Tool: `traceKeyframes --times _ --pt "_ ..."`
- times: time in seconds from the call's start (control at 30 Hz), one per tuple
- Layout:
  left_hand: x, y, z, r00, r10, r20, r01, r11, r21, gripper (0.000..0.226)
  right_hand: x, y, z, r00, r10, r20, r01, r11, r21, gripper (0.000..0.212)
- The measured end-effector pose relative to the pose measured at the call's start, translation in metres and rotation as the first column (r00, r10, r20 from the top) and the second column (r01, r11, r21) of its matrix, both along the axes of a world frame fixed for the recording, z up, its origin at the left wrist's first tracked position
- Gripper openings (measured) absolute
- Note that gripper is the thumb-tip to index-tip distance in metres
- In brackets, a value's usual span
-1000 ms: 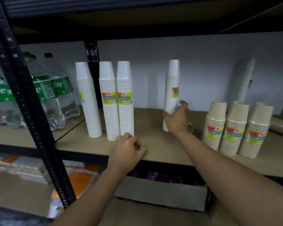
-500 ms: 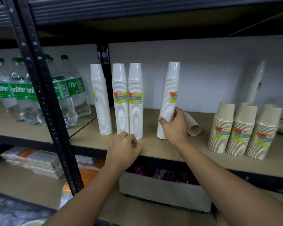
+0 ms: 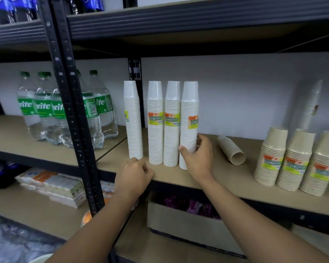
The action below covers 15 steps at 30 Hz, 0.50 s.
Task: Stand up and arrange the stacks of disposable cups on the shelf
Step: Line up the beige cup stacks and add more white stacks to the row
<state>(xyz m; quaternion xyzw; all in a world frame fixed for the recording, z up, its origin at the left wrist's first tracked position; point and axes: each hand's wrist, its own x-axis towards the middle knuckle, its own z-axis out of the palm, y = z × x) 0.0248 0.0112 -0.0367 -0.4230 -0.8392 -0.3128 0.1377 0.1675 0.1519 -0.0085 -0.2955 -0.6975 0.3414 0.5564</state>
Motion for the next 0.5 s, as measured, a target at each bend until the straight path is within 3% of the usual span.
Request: traceKeyframes --times 0.3,0.5 --pt "-0.0025 0.0011 -0.0058 1.0 0.004 -0.018 -0.004 1.0 0.03 0.017 0.0061 -0.0011 -0.0114 0.99 0.106 0.089 -0.094 0.987 -0.134 0.066" --pt "-0.0013 0.001 -0.0059 1.0 0.011 -0.002 -0.011 0.999 0.034 0.018 0.0069 0.0009 -0.0126 0.989 0.037 0.146 -0.022 0.994 -0.105 0.062"
